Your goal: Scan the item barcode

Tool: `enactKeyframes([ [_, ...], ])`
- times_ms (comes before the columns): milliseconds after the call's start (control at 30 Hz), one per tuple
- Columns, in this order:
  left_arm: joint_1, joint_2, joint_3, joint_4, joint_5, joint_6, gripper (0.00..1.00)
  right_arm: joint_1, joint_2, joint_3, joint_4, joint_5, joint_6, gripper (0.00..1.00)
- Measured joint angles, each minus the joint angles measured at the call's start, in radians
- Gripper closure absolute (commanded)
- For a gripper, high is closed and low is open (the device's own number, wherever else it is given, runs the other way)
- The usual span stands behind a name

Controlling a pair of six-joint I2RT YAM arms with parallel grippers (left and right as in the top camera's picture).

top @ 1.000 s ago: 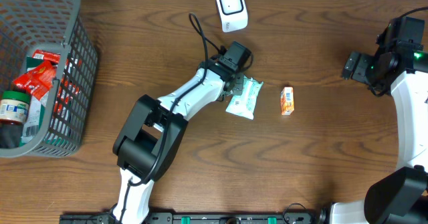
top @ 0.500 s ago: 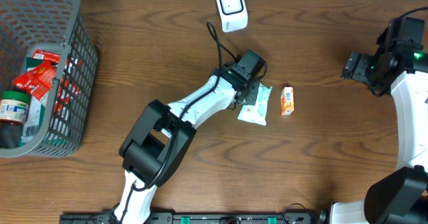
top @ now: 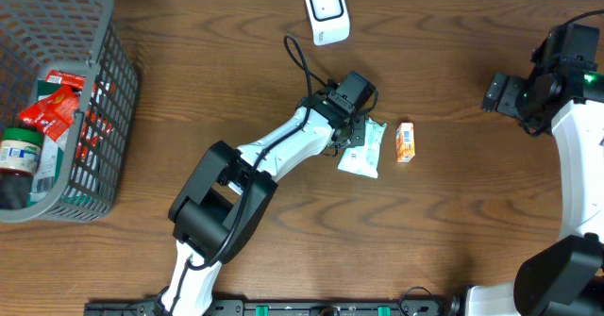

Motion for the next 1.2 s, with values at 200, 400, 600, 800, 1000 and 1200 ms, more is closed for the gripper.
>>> enactKeyframes([
  [200, 0.0, 0.0, 0.0, -0.021, 0.019, -0.029, 0.85, 0.0, 0.0, 0.0, 0.0, 0.0, 0.0, 0.01],
  [400, 0.0, 0.0, 0.0, -0.079, 0.04, -0.047, 0.84, 0.0, 0.0, 0.0, 0.0, 0.0, 0.0, 0.01],
  [600, 0.0, 0.0, 0.0, -0.062, 0.07, -0.048, 0.84, 0.0, 0.0, 0.0, 0.0, 0.0, 0.0, 0.01],
  [800, -0.004, 0.0, 0.0, -0.053, 0.073, -0.046, 0.84, 0.0, 0.0, 0.0, 0.0, 0.0, 0.0, 0.01],
  [1000, -0.031, 0.0, 0.0, -0.051, 0.073, -0.046, 0.84, 0.0, 0.0, 0.0, 0.0, 0.0, 0.0, 0.01],
  [1200, -0.039, 0.0, 0.0, -0.024, 0.073, -0.043, 0.83, 0.0, 0.0, 0.0, 0.0, 0.0, 0.0, 0.01],
])
